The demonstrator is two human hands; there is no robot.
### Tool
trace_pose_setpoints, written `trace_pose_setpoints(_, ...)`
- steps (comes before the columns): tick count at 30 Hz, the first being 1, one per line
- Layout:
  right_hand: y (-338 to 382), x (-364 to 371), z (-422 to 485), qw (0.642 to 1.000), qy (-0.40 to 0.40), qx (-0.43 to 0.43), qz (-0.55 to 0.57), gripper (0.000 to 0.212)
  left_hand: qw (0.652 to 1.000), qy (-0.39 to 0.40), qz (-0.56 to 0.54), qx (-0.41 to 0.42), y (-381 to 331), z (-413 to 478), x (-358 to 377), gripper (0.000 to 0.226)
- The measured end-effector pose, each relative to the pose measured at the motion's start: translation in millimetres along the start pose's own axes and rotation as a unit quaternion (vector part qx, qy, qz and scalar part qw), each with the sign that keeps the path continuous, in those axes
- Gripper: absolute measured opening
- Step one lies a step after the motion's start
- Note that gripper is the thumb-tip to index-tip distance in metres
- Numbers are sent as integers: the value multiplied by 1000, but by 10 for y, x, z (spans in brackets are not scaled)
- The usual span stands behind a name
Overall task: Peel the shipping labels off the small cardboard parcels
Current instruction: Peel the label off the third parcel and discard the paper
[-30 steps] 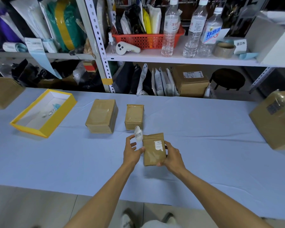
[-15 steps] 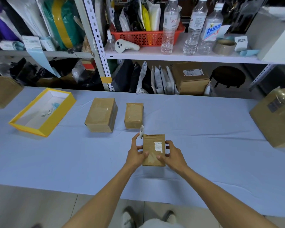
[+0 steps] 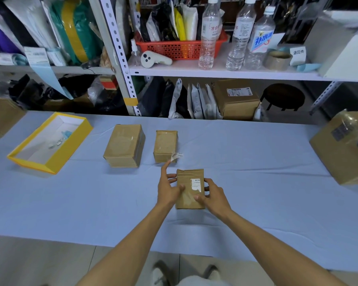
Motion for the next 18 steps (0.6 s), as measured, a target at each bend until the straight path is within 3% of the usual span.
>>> trace_pose_setpoints(3,-5,-5,-8,1000,0,-1,4,61,1000,-8,6,-27,48,-5,16,63)
trace_pose_setpoints(11,0,0,14,1000,9,0,-10,60,990,-133,32,-40,59,25,-241,19)
trace_pose_setpoints(18,-22,5,37,1000,10,4,-26,62,984,-154,58,-69,56,12,-307,14)
Point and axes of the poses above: each hand's wrist, its own z-axis towards the middle knuckle, its own x-axis out of the palm, y = z × x, the point moved 6 cm from there along z, towards the middle knuckle, and after that the axes turned 10 degrees about z, right-handed, at the moved point
